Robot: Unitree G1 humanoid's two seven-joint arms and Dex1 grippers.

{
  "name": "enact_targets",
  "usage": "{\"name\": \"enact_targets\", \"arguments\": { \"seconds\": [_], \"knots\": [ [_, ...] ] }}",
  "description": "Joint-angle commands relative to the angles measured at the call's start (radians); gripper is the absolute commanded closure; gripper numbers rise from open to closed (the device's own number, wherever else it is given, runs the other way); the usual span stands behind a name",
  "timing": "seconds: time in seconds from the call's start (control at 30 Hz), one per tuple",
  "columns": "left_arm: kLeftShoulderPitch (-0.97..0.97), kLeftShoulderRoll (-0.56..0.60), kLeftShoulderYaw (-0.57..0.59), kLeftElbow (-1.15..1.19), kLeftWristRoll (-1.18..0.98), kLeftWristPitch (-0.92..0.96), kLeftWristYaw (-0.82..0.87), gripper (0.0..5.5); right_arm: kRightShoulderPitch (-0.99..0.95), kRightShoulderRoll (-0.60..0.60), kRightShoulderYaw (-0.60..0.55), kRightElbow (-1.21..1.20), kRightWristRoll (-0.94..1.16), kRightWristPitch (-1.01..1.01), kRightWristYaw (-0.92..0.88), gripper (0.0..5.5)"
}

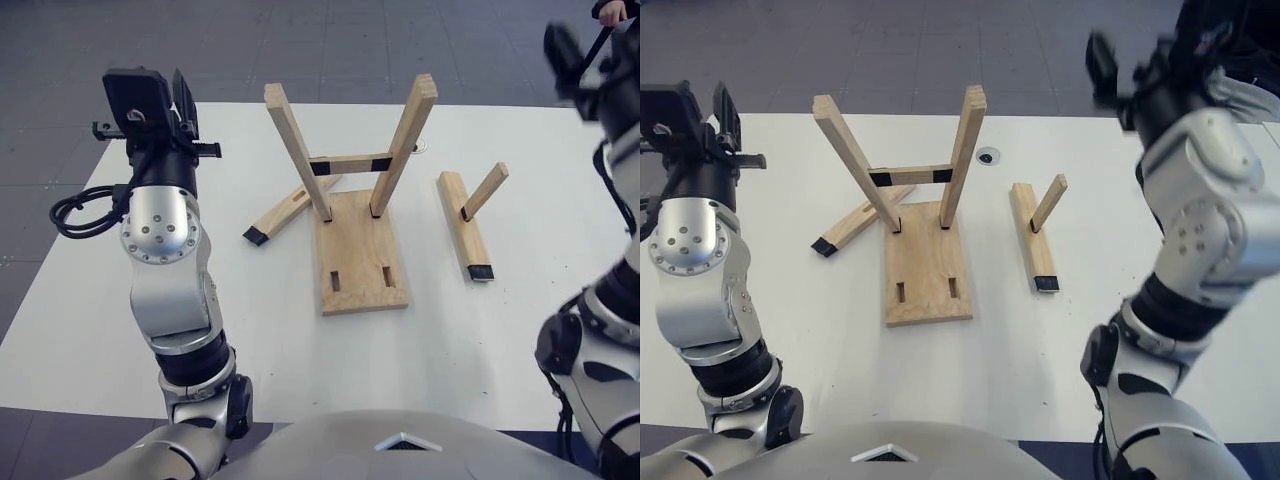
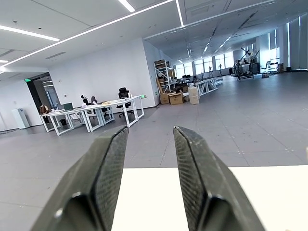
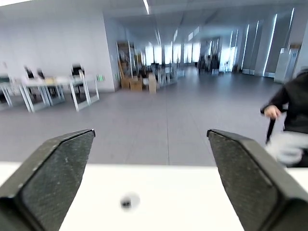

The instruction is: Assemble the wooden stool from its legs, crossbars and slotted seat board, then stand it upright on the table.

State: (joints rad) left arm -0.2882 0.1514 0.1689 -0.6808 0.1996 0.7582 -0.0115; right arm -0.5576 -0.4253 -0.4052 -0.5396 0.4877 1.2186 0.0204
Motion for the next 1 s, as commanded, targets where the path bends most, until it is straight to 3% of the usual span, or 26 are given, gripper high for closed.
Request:
{"name": "enact_targets", "arguments": {
  "seconds": [0.03,0.1,0.23,0.5,0.73,1.0],
  "knots": [
    [0.041,0.002,0.035,-0.077,0.009,0.066,0.011,3.73,0.112,-0.059,-0.040,-0.190,0.087,0.279,0.070,0.32],
    [0.051,-0.004,0.028,-0.084,0.013,0.075,0.016,3.73,0.122,-0.042,-0.033,-0.226,0.098,0.343,0.087,0.02],
    [0.048,-0.005,0.018,-0.090,0.011,0.089,0.017,3.73,0.305,-0.015,0.069,-0.235,0.073,0.370,0.093,0.02],
    [0.006,-0.001,0.003,-0.074,0.007,0.107,0.016,3.73,0.559,-0.016,0.282,0.055,-0.094,0.076,0.102,0.02],
    [-0.006,-0.010,-0.009,-0.072,0.008,0.115,0.021,3.73,0.523,-0.016,0.400,0.407,-0.231,-0.201,0.135,0.02],
    [-0.013,-0.009,-0.010,-0.070,0.005,0.121,0.018,3.73,0.514,-0.028,0.398,0.451,-0.222,-0.234,0.188,1.41]
  ]
}}
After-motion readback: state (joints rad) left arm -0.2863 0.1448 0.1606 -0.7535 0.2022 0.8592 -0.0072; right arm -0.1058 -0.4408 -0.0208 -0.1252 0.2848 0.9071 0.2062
